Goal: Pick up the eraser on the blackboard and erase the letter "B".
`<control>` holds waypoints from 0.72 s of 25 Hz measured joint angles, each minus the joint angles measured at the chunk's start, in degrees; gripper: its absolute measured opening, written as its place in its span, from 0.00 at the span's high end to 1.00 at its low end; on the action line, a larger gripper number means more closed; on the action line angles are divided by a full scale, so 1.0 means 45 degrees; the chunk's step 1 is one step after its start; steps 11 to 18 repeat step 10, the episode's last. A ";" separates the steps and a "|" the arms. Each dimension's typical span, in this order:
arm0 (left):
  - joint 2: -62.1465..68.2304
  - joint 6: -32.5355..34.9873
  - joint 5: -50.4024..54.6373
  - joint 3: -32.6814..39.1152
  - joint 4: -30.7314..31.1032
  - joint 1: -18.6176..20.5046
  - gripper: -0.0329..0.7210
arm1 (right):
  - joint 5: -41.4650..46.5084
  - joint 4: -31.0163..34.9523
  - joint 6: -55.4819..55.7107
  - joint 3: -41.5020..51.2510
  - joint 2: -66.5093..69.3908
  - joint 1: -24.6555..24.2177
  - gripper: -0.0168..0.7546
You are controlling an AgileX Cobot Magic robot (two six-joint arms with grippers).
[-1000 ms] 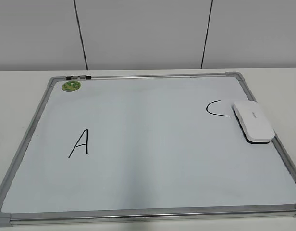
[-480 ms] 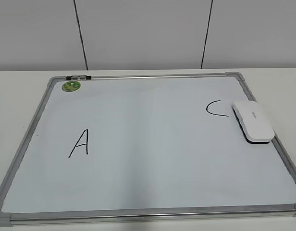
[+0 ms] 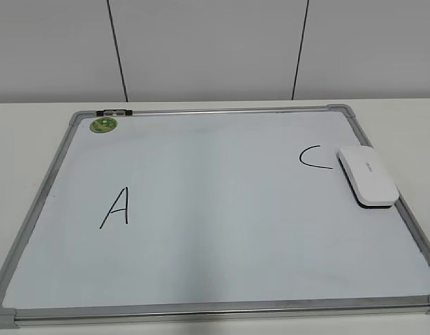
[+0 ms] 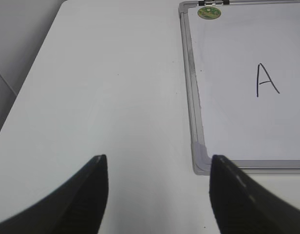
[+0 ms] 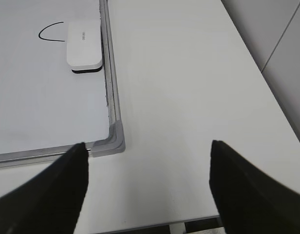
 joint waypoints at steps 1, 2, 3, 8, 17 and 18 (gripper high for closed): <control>0.0000 0.0000 0.0000 0.0000 0.0000 0.0000 0.31 | 0.0000 0.0000 0.0000 0.0000 0.0000 0.0000 0.23; 0.0000 0.0000 0.0000 0.0000 0.0000 0.0000 0.31 | 0.0000 0.0000 0.0000 0.0000 0.0000 0.0000 0.23; 0.0000 0.0000 0.0000 0.0000 0.0000 0.0000 0.31 | 0.0000 0.0000 0.0000 0.0000 0.0000 0.0000 0.23; 0.0000 0.0000 0.0000 0.0000 0.0000 0.0000 0.31 | 0.0000 0.0000 0.0000 0.0000 0.0000 0.0000 0.23; 0.0000 0.0000 0.0000 0.0000 0.0000 0.0000 0.31 | 0.0000 0.0000 0.0000 0.0000 0.0000 0.0000 0.23; 0.0000 0.0000 0.0000 0.0000 0.0000 0.0000 0.31 | 0.0000 0.0000 0.0000 0.0000 0.0000 0.0000 0.23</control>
